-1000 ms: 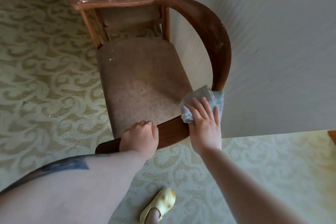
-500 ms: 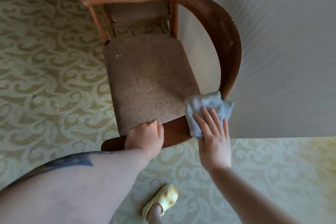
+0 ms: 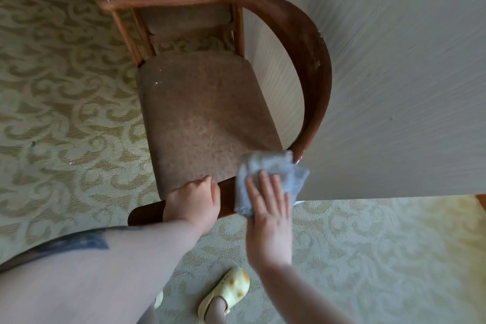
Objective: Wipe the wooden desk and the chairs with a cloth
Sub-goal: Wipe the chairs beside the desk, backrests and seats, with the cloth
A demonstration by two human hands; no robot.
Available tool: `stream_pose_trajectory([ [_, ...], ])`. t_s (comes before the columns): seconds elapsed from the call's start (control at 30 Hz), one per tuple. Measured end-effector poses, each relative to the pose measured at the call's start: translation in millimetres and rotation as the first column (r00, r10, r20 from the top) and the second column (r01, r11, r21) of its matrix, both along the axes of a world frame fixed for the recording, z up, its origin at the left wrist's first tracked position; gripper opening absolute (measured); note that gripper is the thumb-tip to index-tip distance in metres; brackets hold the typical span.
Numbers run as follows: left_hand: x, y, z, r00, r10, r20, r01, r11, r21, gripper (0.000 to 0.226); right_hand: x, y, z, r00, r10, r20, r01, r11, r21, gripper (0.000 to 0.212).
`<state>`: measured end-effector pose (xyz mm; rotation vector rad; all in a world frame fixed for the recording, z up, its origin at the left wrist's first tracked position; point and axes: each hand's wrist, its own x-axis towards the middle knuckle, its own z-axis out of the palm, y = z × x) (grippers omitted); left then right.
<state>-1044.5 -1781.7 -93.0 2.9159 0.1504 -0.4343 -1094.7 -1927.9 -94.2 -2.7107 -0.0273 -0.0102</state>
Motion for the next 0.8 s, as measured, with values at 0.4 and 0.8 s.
stream_pose_trajectory([
  [0.4, 1, 3, 3, 1.0, -0.006, -0.011, 0.005, 1.0, -0.02, 0.029, 2, 12, 2, 1.0, 0.01, -0.026, -0.012, 0.999, -0.044, 0.063],
  [0.8, 2, 1, 7, 0.998, 0.056, -0.028, -0.059, 0.993, -0.099, 0.025, -6, 19, 3, 0.995, 0.03, -0.094, -0.043, 0.99, -0.134, 0.065],
])
